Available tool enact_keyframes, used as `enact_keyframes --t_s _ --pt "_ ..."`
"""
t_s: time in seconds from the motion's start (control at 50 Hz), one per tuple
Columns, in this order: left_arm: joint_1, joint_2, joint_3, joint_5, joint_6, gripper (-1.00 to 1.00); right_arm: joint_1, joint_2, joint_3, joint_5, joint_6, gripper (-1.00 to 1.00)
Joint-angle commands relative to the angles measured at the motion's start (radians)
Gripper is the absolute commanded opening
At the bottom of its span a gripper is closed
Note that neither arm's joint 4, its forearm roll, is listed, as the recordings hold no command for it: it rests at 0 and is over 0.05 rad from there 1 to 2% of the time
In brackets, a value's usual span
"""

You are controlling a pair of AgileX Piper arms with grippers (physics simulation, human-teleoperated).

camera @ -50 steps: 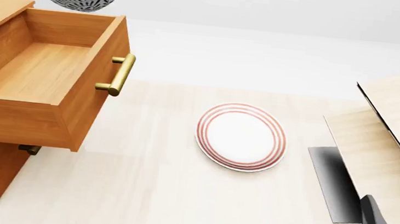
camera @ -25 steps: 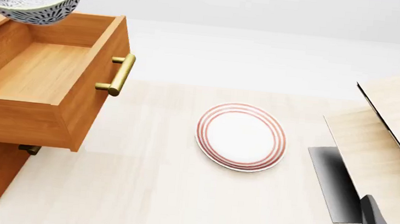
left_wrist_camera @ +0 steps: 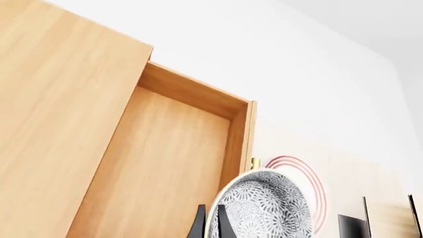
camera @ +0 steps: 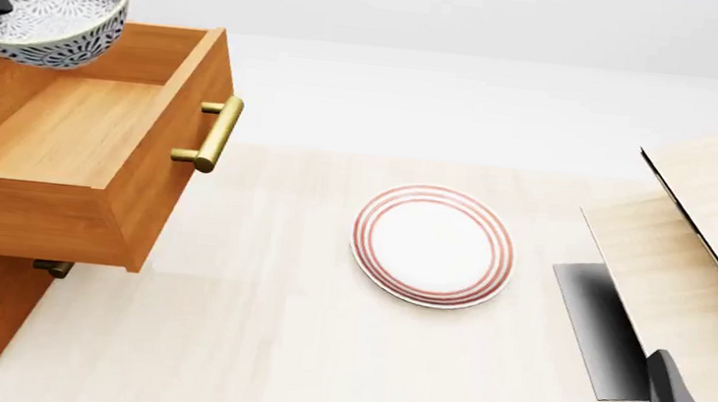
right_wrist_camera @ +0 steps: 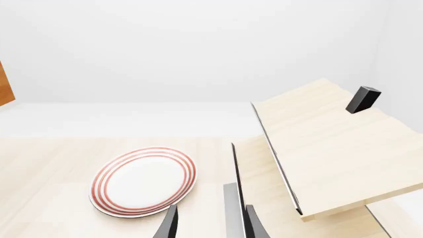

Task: Open the top drawer of the cabinet and put the bowl in it.

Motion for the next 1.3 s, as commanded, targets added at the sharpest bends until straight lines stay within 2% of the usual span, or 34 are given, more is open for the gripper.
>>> enact_keyframes --t_s 0.02,0.3,1.3 --pt "0.034 0.004 0.047 -0.042 -0.008 -1.00 0.000 -0.002 0.002 0.000 -0.001 1.00" --pt "0.060 0.049 0.057 -0.069 0.009 -1.00 0.000 -0.002 0.002 0.000 -0.001 1.00" --pt "0.102 0.147 0.242 -0.264 -0.026 -1.00 0.000 -0.002 0.002 0.000 -0.001 1.00"
